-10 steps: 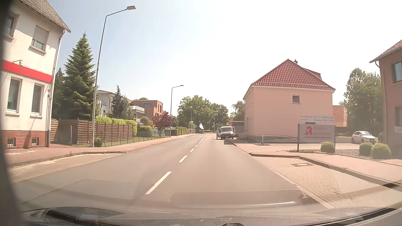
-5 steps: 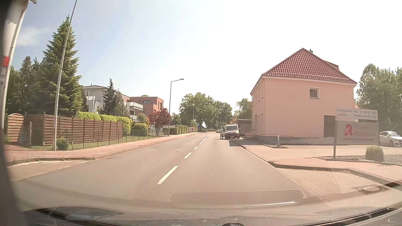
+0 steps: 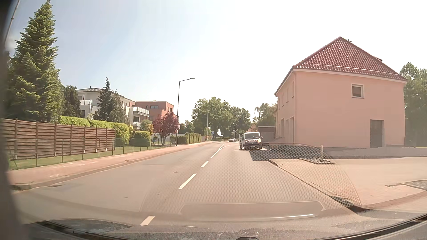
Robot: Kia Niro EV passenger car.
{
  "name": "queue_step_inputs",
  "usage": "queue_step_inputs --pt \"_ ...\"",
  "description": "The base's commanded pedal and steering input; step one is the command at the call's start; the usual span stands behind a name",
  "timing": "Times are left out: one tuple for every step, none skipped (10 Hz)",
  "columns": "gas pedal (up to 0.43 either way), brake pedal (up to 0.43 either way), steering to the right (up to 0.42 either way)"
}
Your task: Follow the waypoints while adhering to traffic rules and regulations
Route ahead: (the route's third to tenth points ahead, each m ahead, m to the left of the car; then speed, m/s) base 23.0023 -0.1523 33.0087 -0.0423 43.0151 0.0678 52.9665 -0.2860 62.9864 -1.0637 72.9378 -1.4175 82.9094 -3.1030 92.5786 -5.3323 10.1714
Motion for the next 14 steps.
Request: queue_step_inputs --pt "0.15 0.0 -0.009" --pt "0.15 0.0 -0.009" --pt "0.157 0.0 -0.009" --pt "0.189 0.0 -0.009" --pt "0.197 0.0 -0.009" --pt "0.197 0.0 -0.009" --pt "0.197 0.0 -0.009" --pt "0.197 0.0 -0.009" --pt "0.197 0.0 -0.005" --pt "0.197 0.0 -0.003" --pt "0.197 0.0 -0.002" --pt "0.197 0.0 -0.001" --pt "0.197 0.0 0.0" --pt "0.197 0.0 0.0"
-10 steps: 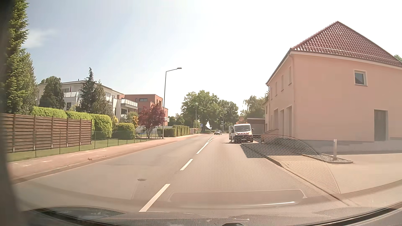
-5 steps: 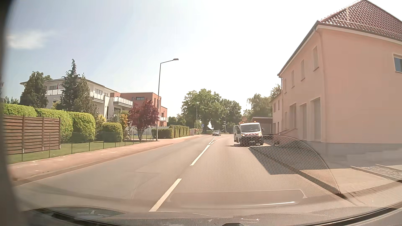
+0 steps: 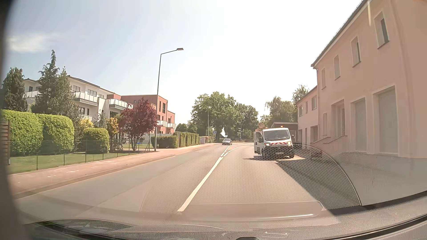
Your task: Follow the waypoints while adhering to traffic rules and regulations
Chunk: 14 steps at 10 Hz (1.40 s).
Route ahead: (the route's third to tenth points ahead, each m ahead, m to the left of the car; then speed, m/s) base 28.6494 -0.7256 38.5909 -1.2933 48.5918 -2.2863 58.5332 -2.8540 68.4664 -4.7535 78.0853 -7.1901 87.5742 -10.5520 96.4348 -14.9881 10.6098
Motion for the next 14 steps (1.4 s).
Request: queue_step_inputs --pt "0.209 0.0 0.002" --pt "0.209 0.0 0.004" --pt "0.22 0.0 0.005" --pt "0.22 0.0 0.004" --pt "0.22 0.0 0.004" --pt "0.228 0.0 0.005" --pt "0.228 0.0 0.005" --pt "0.228 0.0 0.005" --pt "0.228 0.0 0.007" --pt "0.228 0.0 0.008" --pt "0.228 0.0 0.01" --pt "0.228 0.0 0.016" --pt "0.228 0.0 0.025" --pt "0.228 0.0 0.03"
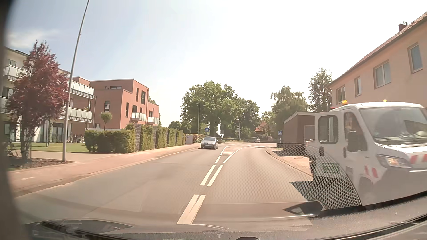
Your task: Follow the waypoints while adhering to traffic rules and regulations
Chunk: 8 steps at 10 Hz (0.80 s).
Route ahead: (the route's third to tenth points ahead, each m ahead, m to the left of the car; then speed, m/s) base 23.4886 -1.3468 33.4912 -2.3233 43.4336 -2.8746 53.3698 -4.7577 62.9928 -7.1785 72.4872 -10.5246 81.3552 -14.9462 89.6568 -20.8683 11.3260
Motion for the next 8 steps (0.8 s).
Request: queue_step_inputs --pt "0.228 0.0 0.031" --pt "0.228 0.0 0.033" --pt "0.228 0.0 0.034" --pt "0.228 0.0 0.034" --pt "0.24 0.0 0.034" --pt "0.24 0.0 0.034" --pt "0.248 0.0 0.031" --pt "0.248 0.0 0.028"
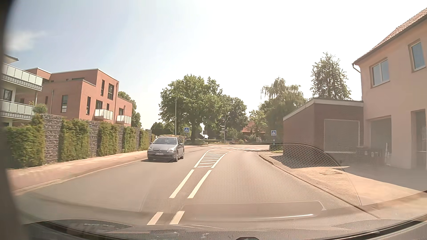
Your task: Follow the waypoints while adhering to traffic rules and regulations
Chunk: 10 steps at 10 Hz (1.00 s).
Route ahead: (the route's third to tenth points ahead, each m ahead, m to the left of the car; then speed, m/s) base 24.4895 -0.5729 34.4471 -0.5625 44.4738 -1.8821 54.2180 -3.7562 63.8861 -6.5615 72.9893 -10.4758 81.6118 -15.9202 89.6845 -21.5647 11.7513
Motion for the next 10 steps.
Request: queue_step_inputs --pt "0.248 0.0 0.026" --pt "0.248 0.0 0.023" --pt "0.248 0.0 0.02" --pt "0.248 0.0 0.018" --pt "0.248 0.0 0.016" --pt "0.24 0.0 0.011" --pt "0.24 0.0 0.007" --pt "0.24 0.0 0.006" --pt "0.228 0.0 0.005" --pt "0.209 0.0 0.005"
